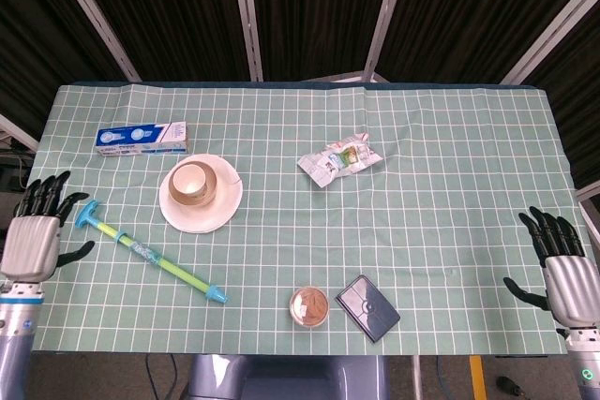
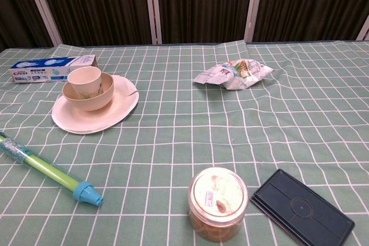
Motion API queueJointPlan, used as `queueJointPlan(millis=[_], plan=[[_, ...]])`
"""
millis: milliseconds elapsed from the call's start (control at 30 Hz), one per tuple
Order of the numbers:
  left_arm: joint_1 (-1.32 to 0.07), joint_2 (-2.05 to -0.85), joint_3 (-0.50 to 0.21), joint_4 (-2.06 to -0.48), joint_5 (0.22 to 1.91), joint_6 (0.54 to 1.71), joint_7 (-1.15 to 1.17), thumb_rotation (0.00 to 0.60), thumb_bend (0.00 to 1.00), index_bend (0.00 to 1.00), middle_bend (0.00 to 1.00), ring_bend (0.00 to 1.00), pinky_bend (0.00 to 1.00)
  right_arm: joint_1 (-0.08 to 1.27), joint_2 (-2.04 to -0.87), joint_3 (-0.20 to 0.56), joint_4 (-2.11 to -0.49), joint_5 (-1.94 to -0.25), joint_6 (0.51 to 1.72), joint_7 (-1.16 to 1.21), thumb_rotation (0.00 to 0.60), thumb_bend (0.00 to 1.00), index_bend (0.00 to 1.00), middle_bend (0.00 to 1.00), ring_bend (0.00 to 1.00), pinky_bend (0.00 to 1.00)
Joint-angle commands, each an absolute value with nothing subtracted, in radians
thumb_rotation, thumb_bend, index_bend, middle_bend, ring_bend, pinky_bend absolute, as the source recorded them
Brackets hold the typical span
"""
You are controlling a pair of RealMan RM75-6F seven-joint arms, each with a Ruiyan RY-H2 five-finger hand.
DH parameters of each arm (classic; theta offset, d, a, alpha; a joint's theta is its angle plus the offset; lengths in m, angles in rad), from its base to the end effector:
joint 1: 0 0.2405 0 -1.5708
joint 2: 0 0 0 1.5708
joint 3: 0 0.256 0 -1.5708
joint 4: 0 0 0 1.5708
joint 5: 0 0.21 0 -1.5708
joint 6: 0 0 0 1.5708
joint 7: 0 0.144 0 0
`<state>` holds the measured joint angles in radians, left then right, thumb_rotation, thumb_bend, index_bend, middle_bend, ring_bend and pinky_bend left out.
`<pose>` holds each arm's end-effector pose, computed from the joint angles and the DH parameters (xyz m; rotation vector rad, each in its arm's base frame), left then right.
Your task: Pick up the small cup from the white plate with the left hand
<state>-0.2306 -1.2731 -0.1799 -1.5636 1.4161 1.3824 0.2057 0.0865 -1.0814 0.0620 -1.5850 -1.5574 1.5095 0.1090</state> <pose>-0.2784 0.2501 0.1237 -1.4090 -0.7791 -0.9232 -0.3086 -0.1844 0.1754 1.3982 -0.8861 0.9956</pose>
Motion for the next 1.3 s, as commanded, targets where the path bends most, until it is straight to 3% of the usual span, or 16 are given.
queueJointPlan(millis=[33, 533, 1300], plan=[[-0.317, -1.336, -0.224, -1.506, 1.344, 1.279, 0.260, 0.600, 0.19, 0.35, 0.00, 0.00, 0.00, 0.086, -1.080, 0.062, -1.585, -1.558, 1.510, 0.114, 0.600, 0.09, 0.02, 0.00, 0.00, 0.00], [-0.531, -1.498, -0.280, -1.361, 1.189, 1.083, 0.416, 0.600, 0.25, 0.44, 0.00, 0.00, 0.00, 0.085, -1.063, 0.073, -1.576, -1.533, 1.506, 0.170, 0.600, 0.09, 0.01, 0.00, 0.00, 0.00], [-0.676, -1.650, -0.275, -1.191, 1.077, 0.996, 0.493, 0.600, 0.28, 0.51, 0.00, 0.00, 0.00, 0.085, -1.055, 0.082, -1.560, -1.520, 1.501, 0.224, 0.600, 0.09, 0.02, 0.00, 0.00, 0.00]])
